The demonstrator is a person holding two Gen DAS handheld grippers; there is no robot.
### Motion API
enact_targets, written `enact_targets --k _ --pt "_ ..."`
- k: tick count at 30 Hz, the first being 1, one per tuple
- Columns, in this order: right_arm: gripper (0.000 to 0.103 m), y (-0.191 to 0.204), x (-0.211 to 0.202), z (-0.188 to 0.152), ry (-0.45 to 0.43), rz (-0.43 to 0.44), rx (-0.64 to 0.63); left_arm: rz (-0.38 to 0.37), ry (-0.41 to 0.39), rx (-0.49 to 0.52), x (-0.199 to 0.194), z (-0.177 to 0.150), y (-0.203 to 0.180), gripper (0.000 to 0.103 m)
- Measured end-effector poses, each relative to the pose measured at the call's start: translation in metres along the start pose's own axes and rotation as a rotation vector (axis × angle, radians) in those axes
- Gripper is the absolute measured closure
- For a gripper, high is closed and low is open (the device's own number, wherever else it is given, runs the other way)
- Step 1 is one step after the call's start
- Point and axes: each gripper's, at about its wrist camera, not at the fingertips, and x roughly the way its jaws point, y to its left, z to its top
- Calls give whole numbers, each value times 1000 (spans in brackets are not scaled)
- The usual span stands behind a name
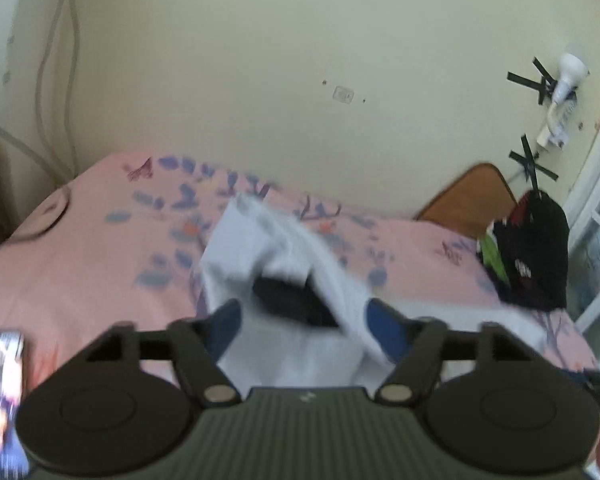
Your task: Fold small clothes
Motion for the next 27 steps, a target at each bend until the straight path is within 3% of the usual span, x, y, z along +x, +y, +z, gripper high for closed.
enact_targets --k 1,2,4,6,10,11,12,14,15,16,17,18,19,24,27 --pt "53 -2 0 1 -25 -5 30 5 24 -13 13 14 -2 18" --pt "47 -7 -1 3 -39 -6 68 -3 56 -27 27 25 -3 17" --pt "44 -15 4 2 -33 4 141 -36 139 -54 59 44 -7 17" --pt "44 -24 11 0 -13 13 205 -24 225 -73 92 54 -8 17" --pt "41 -32 26 0 21 37 305 91 327 -51 142 56 -8 19" --pt "37 -34 29 0 23 53 326 106 343 -68 149 55 -3 30" --pt "34 -36 32 3 21 69 348 112 359 -89 153 54 2 59" --pt "30 -38 39 9 13 83 375 80 380 -130 153 48 10 92" --pt "31 -38 42 12 7 81 380 69 365 -142 146 44 13 92" --pt "43 -39 46 15 3 72 378 66 339 -135 136 40 14 93" --pt "75 -40 50 16 3 61 371 66 313 -115 124 36 12 93" --pt "92 -41 53 18 13 52 364 57 285 -99 109 31 10 93" --pt "98 -43 54 20 22 44 366 38 262 -93 93 26 9 93" --pt "99 -44 12 24 -68 27 330 -135 125 -90 -3 -18 3 93" --pt "99 -44 -24 20 -97 14 316 -162 78 -93 -37 -56 1 92"
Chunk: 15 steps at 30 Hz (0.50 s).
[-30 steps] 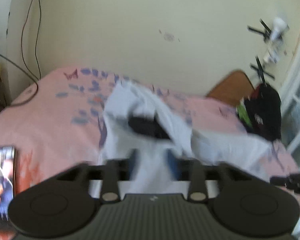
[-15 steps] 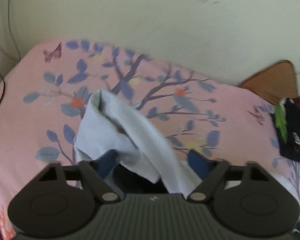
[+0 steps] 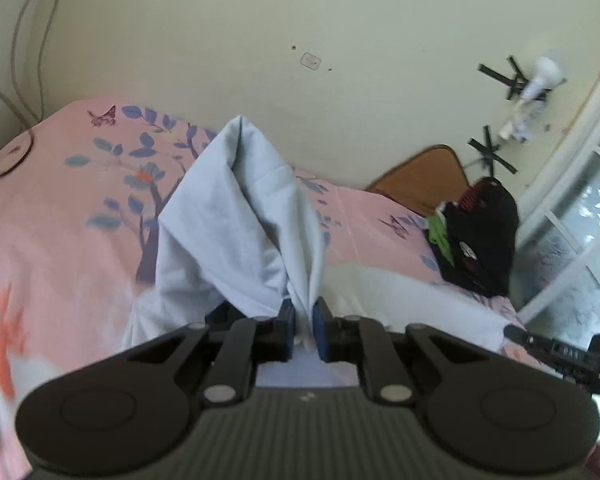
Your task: Fold small clothes
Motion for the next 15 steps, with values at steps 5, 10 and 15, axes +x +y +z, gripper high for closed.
enact_targets --k 5,10,15 --pt "99 -15 -21 -28 37 -81 39 37 62 -112 16 -56 31 80" --pt "89 -23 3 -64 127 -240 -6 85 101 -208 28 -68 64 60" --pt "56 -21 -32 -49 15 -188 6 129 -13 -123 -19 -57 67 34"
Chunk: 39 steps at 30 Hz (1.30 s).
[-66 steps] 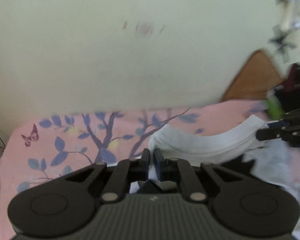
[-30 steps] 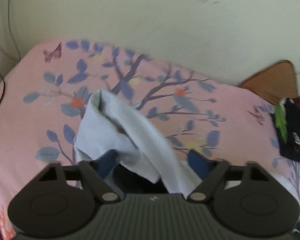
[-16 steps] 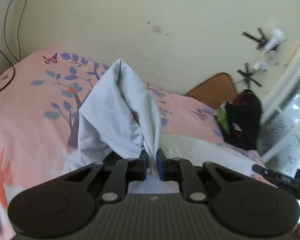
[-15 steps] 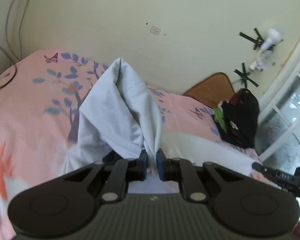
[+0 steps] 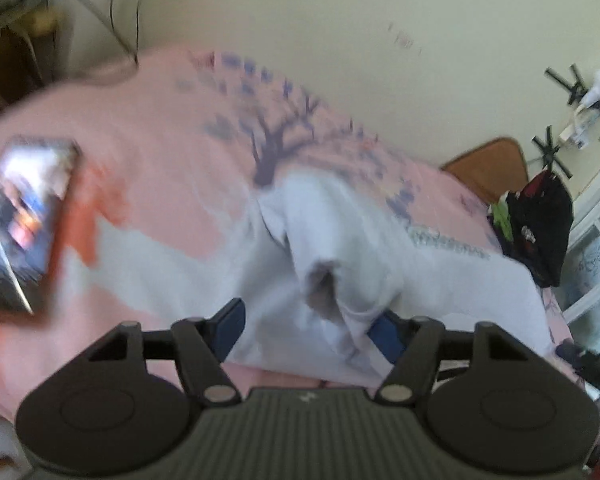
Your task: Fold small clothes
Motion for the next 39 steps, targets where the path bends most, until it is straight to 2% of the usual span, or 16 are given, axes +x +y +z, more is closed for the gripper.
enact_targets --k 2,4,9,12,16,17,19,21,22,26,29,32,34,37,38,39 --pt "54 -1 -18 10 -83 -35 -12 -51 -30 -22 -12 7 7 25" --pt "54 1 -22 18 -122 -35 -7 -96 -50 -19 -16 14 11 22" --pt "54 32 4 32 -111 14 -116 -205 -142 -129 -28 38 32 15" --pt "55 54 25 38 -107 32 -217 -172 -173 -135 -30 49 36 12" --pt "55 68 45 47 -124 37 -290 -119 -56 -22 14 58 18 18" --pt "55 70 50 49 -125 46 -292 -128 -1 12 31 58 11 25" --pt "55 72 59 50 -120 52 -301 -143 64 78 54 56 2 49" --pt "55 72 68 48 -110 47 -307 -136 88 147 76 59 -5 91" --pt "55 72 72 48 -106 41 -308 -139 91 162 83 63 -7 93" --pt "56 70 80 51 -119 33 -284 -84 4 221 106 82 -6 93" --pt "56 70 86 46 -140 17 -322 -56 40 217 130 85 2 92" --pt "63 47 126 34 26 -108 -327 -36 31 257 132 75 -4 89" --pt "64 35 129 30 17 -119 -304 -42 51 272 120 69 -8 88" --pt "41 29 125 38 4 -200 -283 -45 73 309 101 58 -10 86" --pt "40 23 126 38 13 -195 -270 -24 75 313 96 57 -8 82" --pt "40 17 125 40 25 -174 -225 -5 76 302 92 58 -6 69"
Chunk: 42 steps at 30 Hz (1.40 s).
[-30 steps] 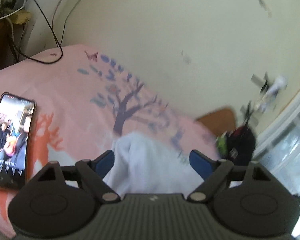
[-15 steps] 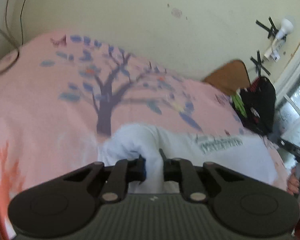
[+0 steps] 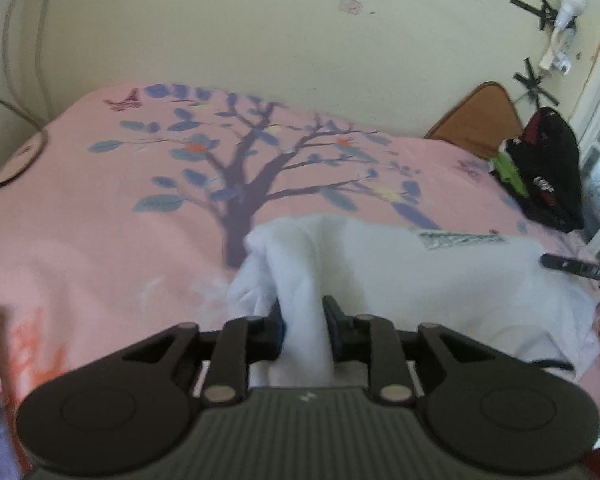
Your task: Fold small clothes
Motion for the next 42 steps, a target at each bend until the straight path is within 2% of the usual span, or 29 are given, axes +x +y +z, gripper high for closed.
enact_targets --k 2,5,7,11,14,16,17,18,19,20,23,26,29,31,33,35,37,39,42 --pt "42 -3 -5 3 -8 5 32 85 -45 -46 -20 2 9 55" --pt "42 9 -31 3 -111 -44 -15 125 -163 -124 -57 8 20 59" --pt "42 14 -49 5 -160 4 -7 80 -219 -145 -75 13 18 59" --pt "43 38 -63 4 -186 133 -48 -79 -271 -49 -78 18 -14 62" --pt "45 52 -53 0 -143 208 -65 -133 -238 -4 -53 15 -30 62" --pt "45 54 -39 -5 -82 202 -57 -138 -156 -41 -23 9 -24 63" --pt "48 50 -31 -10 -44 190 -44 -131 -108 -77 -8 4 -18 68" --pt "53 46 -25 -17 -11 170 -36 -109 -54 -117 7 -3 -10 76" --pt "72 40 -19 -23 8 141 -44 -97 -33 -140 16 -10 -4 81" --pt "78 34 -20 -27 -16 127 -53 -102 -67 -142 13 -17 2 87" --pt "79 23 -34 -24 5 144 20 -89 -48 -157 4 -17 7 88" --pt "70 13 -52 -19 -24 125 32 -39 -67 -107 -10 -14 -1 87" --pt "65 -1 -75 -14 -69 103 74 -43 -123 -77 -32 -7 -13 83" --pt "64 -6 -82 -13 -90 61 71 -89 -160 -67 -41 -3 -23 82" --pt "59 -17 -84 -13 -82 84 123 -150 -186 -58 -48 2 -34 78" --pt "39 -29 -84 -15 -46 150 201 -202 -196 -34 -47 6 -48 78" --pt "37 -32 -84 -17 -13 172 226 -254 -187 -20 -40 9 -60 78" --pt "37 -36 -85 -21 12 175 240 -317 -147 -27 -24 10 -73 81" --pt "37 -45 -78 -28 53 190 313 -365 -83 -17 3 7 -90 81"
